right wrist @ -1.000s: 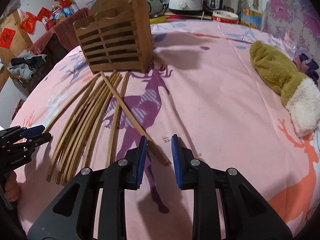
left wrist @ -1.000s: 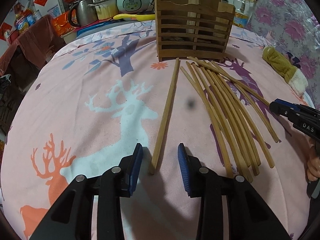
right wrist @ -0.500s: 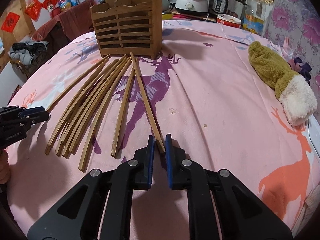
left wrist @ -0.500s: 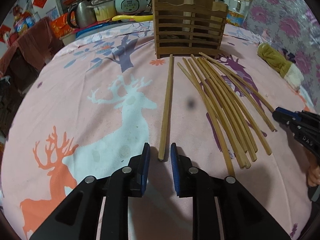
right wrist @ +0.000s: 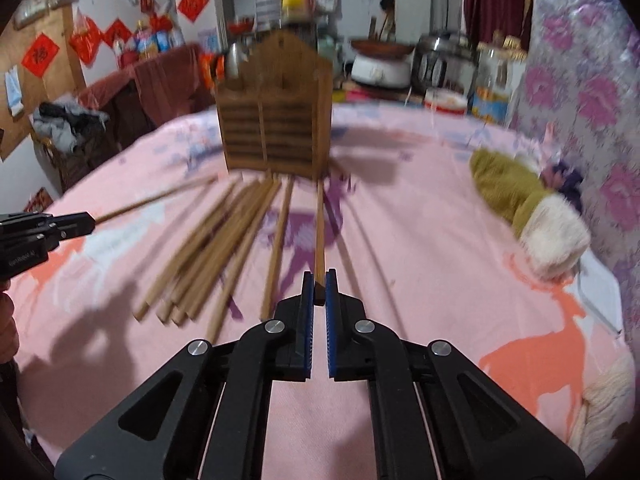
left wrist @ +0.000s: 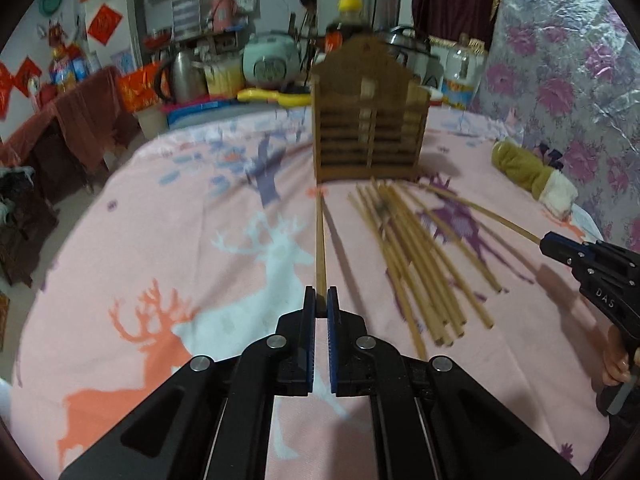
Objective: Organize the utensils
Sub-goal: 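Close the left tool on a chopstick while the right tool closes on another, then lift the left tool's chopstick into the wooden holder while the right tool inserts its own, then open the left tool in the holder while the right tool releases its chopstick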
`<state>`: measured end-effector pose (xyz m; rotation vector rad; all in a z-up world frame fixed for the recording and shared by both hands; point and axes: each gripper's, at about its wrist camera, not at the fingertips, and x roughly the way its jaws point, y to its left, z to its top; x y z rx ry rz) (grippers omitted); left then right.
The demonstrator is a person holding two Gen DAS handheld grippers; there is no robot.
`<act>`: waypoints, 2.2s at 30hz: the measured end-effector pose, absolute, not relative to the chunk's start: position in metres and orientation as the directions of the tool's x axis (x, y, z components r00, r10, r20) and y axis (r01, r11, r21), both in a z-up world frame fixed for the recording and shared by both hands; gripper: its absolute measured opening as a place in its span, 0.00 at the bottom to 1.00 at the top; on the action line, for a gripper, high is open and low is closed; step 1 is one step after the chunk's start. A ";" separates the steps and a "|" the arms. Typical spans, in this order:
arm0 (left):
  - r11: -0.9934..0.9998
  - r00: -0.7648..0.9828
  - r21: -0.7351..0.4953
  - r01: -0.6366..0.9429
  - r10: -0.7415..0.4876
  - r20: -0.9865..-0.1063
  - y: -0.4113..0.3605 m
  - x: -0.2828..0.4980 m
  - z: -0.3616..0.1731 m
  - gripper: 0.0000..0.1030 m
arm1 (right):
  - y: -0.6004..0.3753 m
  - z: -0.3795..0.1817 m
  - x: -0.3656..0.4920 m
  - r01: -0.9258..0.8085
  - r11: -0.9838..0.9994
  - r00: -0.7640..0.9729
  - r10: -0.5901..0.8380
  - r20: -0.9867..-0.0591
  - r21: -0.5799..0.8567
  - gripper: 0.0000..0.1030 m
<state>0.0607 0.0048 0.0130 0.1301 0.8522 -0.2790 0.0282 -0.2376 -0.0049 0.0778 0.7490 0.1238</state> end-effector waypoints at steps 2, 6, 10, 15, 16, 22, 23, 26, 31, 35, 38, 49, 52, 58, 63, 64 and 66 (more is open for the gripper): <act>0.951 0.648 0.025 0.309 -0.191 -0.738 -0.002 0.060 0.030 0.06 | -0.239 0.012 0.027 -0.080 0.990 0.758 0.137 -0.638 0.118 0.06; 0.941 0.686 0.045 0.334 -0.210 -0.697 -0.017 0.066 0.070 0.06 | -0.241 0.046 0.030 -0.081 0.990 0.800 0.132 -0.585 0.113 0.06; 0.936 0.693 0.044 0.348 -0.225 -0.685 -0.030 0.080 0.096 0.06 | -0.238 0.070 0.039 -0.092 0.991 0.819 0.132 -0.558 0.098 0.06; 0.937 0.696 0.038 0.346 -0.229 -0.681 -0.045 0.111 0.129 0.06 | -0.235 0.096 0.060 -0.094 0.991 0.830 0.129 -0.542 0.092 0.06; 0.938 0.703 0.039 0.344 -0.230 -0.673 -0.047 0.117 0.137 0.06 | -0.236 0.102 0.064 -0.091 0.991 0.837 0.127 -0.532 0.093 0.06; 0.938 0.760 0.035 0.345 -0.258 -0.597 -0.058 0.132 0.190 0.06 | -0.236 0.145 0.081 -0.103 0.988 0.878 0.146 -0.456 0.117 0.06; 0.939 0.769 0.036 0.343 -0.258 -0.585 -0.060 0.134 0.196 0.06 | -0.235 0.153 0.085 -0.108 0.987 0.887 0.149 -0.438 0.118 0.06; 0.945 0.795 0.032 0.325 -0.255 -0.551 -0.063 0.146 0.215 0.06 | -0.231 0.173 0.097 -0.106 0.987 0.910 0.143 -0.389 0.117 0.06; 0.959 0.820 0.015 0.283 -0.234 -0.522 -0.063 0.173 0.222 0.06 | -0.229 0.194 0.126 -0.075 0.984 0.945 0.122 -0.302 0.164 0.06; 0.962 0.822 -0.013 0.273 -0.240 -0.517 -0.064 0.196 0.211 0.06 | -0.229 0.192 0.146 -0.052 0.980 0.962 0.101 -0.252 0.192 0.06; 0.962 0.809 -0.018 0.273 -0.239 -0.538 -0.067 0.208 0.190 0.06 | -0.227 0.172 0.168 -0.045 0.979 0.955 0.101 -0.280 0.200 0.06; 0.976 0.807 -0.005 0.219 -0.185 -0.561 -0.050 0.207 0.151 0.71 | -0.234 0.142 0.159 -0.008 0.987 0.930 0.067 -0.361 0.162 0.36; 0.983 0.833 -0.018 0.182 -0.164 -0.528 -0.038 0.190 0.156 0.85 | -0.240 0.143 0.135 0.003 0.987 0.941 0.052 -0.335 0.163 0.61; 0.989 0.834 -0.029 0.146 -0.139 -0.533 -0.017 0.151 0.135 0.94 | -0.251 0.116 0.086 0.032 0.985 0.937 0.030 -0.348 0.172 0.86; 0.989 0.782 0.032 0.145 -0.095 -0.616 -0.014 0.126 0.073 0.94 | -0.257 0.066 0.064 -0.016 0.975 0.866 0.125 -0.485 0.222 0.86; 0.987 0.764 0.050 0.154 -0.087 -0.640 -0.014 0.123 0.056 0.94 | -0.259 0.056 0.062 -0.016 0.973 0.855 0.133 -0.502 0.229 0.86; 0.982 0.720 0.075 0.176 -0.076 -0.689 -0.013 0.120 0.027 0.94 | -0.259 0.032 0.059 -0.018 0.972 0.819 0.148 -0.555 0.233 0.86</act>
